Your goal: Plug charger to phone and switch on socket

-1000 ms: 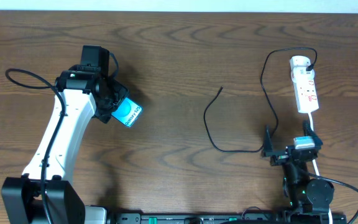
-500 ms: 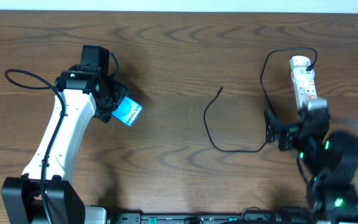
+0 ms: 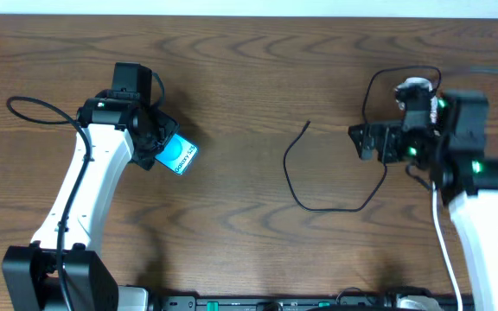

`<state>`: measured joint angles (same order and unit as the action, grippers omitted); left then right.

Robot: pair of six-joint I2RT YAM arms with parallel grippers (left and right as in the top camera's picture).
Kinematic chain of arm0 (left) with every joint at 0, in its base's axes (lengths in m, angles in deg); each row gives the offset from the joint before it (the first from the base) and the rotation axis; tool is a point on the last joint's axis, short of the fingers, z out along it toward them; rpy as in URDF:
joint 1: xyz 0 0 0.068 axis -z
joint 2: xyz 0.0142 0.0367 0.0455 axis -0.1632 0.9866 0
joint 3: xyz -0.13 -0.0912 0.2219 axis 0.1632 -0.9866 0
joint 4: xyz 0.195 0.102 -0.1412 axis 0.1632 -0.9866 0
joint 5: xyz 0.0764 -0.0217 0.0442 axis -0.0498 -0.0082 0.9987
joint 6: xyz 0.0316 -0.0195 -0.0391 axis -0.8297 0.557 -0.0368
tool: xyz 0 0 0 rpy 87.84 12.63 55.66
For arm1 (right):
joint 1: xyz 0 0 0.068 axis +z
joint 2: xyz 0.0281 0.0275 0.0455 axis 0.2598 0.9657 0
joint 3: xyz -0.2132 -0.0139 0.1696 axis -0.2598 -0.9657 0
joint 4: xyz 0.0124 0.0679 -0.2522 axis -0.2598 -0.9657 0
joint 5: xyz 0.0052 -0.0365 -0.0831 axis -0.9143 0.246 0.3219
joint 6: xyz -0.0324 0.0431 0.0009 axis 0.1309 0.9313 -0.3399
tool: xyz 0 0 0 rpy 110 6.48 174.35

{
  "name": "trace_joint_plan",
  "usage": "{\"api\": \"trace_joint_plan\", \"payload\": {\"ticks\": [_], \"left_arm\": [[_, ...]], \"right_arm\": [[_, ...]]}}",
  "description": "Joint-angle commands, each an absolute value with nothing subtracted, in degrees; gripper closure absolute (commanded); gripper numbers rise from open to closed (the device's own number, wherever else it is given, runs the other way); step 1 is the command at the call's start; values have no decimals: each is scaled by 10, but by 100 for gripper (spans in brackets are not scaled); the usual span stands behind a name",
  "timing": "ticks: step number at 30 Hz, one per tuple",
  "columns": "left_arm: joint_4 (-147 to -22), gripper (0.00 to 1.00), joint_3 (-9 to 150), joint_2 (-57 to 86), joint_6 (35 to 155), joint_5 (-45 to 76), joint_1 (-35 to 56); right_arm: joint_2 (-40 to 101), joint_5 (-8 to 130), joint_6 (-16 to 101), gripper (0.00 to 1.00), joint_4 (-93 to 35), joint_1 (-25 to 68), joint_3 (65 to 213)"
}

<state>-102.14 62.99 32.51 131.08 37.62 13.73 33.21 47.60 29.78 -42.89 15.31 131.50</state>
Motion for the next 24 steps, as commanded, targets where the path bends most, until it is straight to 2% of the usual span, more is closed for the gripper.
{"api": "trace_joint_plan", "payload": {"ticks": [1, 5, 11, 19, 24], "left_arm": [[-1019, 93, 629, 322, 1319, 387, 138], [-1018, 93, 629, 322, 1321, 382, 138], [-1018, 93, 629, 322, 1326, 379, 138], [-1019, 93, 629, 322, 1340, 360, 138], [-1019, 93, 629, 322, 1340, 349, 138]], "right_arm": [[390, 542, 323, 1, -481, 193, 1416], [468, 639, 393, 1, -544, 247, 1525], [542, 687, 470, 1, -546, 314, 1598], [603, 753, 727, 1, -529, 359, 1605], [620, 737, 732, 1, -465, 369, 1605]]}}
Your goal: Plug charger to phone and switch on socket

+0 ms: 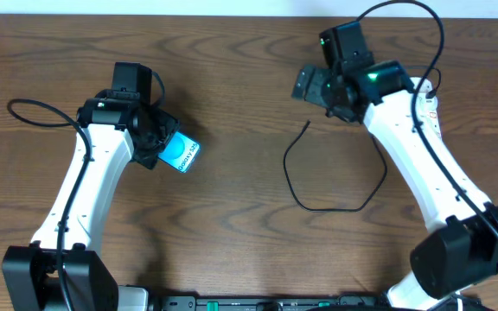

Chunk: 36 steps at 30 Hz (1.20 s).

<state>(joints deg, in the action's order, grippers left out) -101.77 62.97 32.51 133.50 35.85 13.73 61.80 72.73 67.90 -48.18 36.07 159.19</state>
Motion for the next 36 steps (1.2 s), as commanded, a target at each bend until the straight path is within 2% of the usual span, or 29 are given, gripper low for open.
{"api": "trace_joint_plan", "payload": {"ticks": [1, 7, 11, 15, 26, 36], "left_arm": [[-1019, 93, 629, 322, 1340, 348, 138], [-1019, 93, 629, 322, 1342, 349, 138], [-1019, 93, 629, 322, 1342, 349, 138], [-1019, 93, 629, 322, 1348, 349, 138], [-1012, 93, 629, 322, 1390, 347, 138], [-1005, 93, 629, 335, 1428, 351, 137]], "right_arm": [[620, 728, 732, 1, -456, 369, 1605], [621, 731, 767, 4, -441, 369, 1603], [624, 754, 872, 15, -481, 369, 1602], [642, 759, 946, 9, -515, 369, 1602], [761, 616, 945, 10, -514, 355, 1626], [783, 670, 947, 13, -560, 357, 1675]]}}
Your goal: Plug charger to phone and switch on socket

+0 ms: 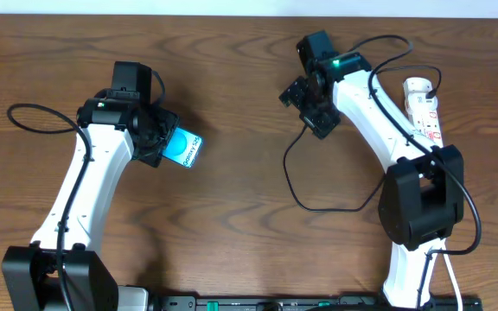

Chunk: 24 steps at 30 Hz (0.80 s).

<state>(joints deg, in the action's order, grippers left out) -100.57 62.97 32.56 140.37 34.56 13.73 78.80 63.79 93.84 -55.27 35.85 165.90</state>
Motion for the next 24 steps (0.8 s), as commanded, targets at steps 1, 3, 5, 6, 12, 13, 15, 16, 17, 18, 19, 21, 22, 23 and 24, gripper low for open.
{"api": "trace_joint_plan", "payload": {"ticks": [1, 3, 5, 6, 12, 13, 15, 16, 17, 18, 19, 21, 22, 23, 24], "left_arm": [[-1005, 93, 629, 340, 1433, 351, 137], [-1002, 93, 629, 349, 1436, 351, 137], [-994, 93, 629, 357, 1436, 343, 137], [-990, 93, 629, 361, 1436, 335, 137], [-972, 93, 629, 370, 1451, 327, 137], [-970, 93, 629, 370, 1451, 327, 137], [-969, 93, 629, 370, 1451, 327, 137], [-969, 92, 629, 370, 1448, 327, 137], [-969, 93, 629, 370, 1448, 327, 137], [-969, 92, 629, 370, 1446, 327, 137], [-969, 93, 629, 370, 1446, 327, 137], [-969, 93, 629, 370, 1446, 327, 137], [-969, 93, 629, 370, 1446, 327, 137], [-969, 93, 629, 370, 1446, 327, 137], [-969, 93, 629, 370, 1446, 327, 137]], "right_arm": [[783, 675, 948, 13, -562, 357, 1675], [783, 676, 948, 13, -564, 357, 1675], [783, 680, 949, 13, -563, 357, 1675], [783, 687, 951, 13, -563, 357, 1675], [783, 706, 952, 14, -565, 358, 1675], [783, 708, 953, 15, -565, 358, 1675], [783, 717, 953, 18, -565, 358, 1675], [783, 723, 954, 18, -565, 359, 1675], [783, 726, 955, 18, -565, 360, 1675], [783, 731, 955, 17, -565, 362, 1675], [783, 733, 955, 15, -565, 363, 1675], [784, 733, 955, 14, -565, 365, 1675], [785, 733, 955, 14, -565, 366, 1675], [786, 733, 955, 14, -565, 367, 1675], [788, 733, 957, 14, -565, 368, 1675]]}}
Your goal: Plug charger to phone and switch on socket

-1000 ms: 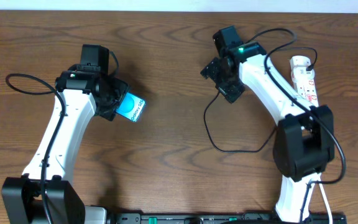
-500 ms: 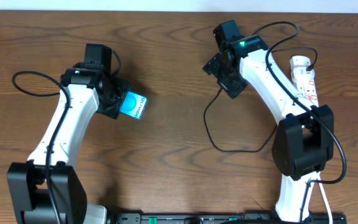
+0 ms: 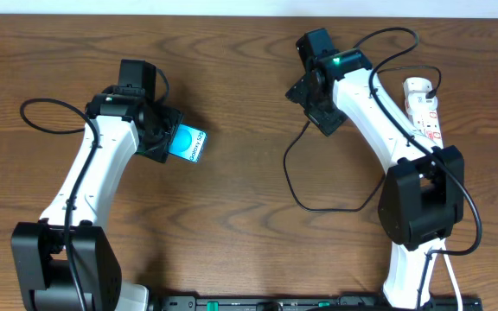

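Observation:
The phone (image 3: 188,143), its blue screen facing up, is held off the wood at the left, with my left gripper (image 3: 164,143) shut on its left end. The thin black charger cable (image 3: 290,180) lies in a loop at mid-table. Its free end runs up to my right gripper (image 3: 312,117), which hangs right over that tip. The fingers are hidden under the wrist, so whether they hold the plug does not show. The white socket strip (image 3: 424,102) lies at the far right.
A black lead (image 3: 41,111) from the left arm curls on the table at the far left. The right arm's own cables (image 3: 396,39) arch over the back right near the strip. Both arm bases stand at the front edge.
My left gripper has moved the phone slightly right and toward the back. My right gripper stays over the cable's free end, shifted a little to the right.
First my left gripper held the phone at the left while my right gripper was at the socket strip on the far right. Then the right gripper was at the back centre, then down at the cable's free end, where it is now. The phone has edged rightward.

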`<state>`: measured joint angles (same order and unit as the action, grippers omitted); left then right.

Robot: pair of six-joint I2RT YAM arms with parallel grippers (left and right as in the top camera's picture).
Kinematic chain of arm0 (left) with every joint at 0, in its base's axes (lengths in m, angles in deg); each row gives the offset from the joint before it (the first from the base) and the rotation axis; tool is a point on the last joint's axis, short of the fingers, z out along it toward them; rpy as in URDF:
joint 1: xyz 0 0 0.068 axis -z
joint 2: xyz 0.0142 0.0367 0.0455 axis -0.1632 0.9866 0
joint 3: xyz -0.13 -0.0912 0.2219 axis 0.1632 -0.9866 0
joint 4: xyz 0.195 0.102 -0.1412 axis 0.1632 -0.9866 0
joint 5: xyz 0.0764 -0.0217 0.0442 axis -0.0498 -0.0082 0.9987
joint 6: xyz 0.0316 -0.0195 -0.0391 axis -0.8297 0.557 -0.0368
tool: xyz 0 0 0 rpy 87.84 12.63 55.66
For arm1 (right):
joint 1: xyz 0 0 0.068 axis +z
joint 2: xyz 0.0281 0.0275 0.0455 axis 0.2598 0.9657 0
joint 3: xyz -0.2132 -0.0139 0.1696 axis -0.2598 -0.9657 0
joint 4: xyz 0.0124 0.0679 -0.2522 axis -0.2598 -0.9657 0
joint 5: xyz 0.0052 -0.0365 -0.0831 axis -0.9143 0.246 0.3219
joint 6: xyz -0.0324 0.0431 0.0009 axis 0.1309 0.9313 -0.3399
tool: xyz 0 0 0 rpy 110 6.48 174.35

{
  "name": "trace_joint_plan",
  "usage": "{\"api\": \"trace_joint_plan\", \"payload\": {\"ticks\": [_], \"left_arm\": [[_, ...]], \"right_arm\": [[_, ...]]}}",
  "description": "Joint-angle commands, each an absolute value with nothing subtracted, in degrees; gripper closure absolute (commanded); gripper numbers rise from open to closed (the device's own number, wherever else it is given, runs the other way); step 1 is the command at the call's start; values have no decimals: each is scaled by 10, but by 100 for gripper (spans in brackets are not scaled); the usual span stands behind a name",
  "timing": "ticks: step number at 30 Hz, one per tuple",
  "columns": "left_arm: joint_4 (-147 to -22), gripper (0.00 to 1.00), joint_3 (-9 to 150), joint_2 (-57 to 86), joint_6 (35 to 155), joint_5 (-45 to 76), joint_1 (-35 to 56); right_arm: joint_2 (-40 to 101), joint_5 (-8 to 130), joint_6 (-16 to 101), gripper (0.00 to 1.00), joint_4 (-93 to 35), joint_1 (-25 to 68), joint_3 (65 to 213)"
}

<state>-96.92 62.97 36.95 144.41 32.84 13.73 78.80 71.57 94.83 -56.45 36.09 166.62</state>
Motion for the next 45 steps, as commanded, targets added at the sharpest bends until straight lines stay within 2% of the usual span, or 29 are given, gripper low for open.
{"api": "trace_joint_plan", "payload": {"ticks": [1, 6, 11, 32, 45], "left_arm": [[-969, 93, 629, 370, 1446, 327, 137], [-969, 93, 629, 370, 1445, 327, 137], [-969, 93, 629, 370, 1440, 327, 137], [-971, 93, 629, 370, 1432, 327, 137], [-971, 93, 629, 370, 1432, 327, 137]], "right_arm": [[790, 733, 957, 14, -565, 369, 1675], [805, 733, 967, 15, -563, 370, 1675], [813, 749, 972, 22, -554, 371, 1675], [823, 790, 971, 16, -551, 387, 1673], [863, 785, 971, 18, -550, 388, 1673]]}}
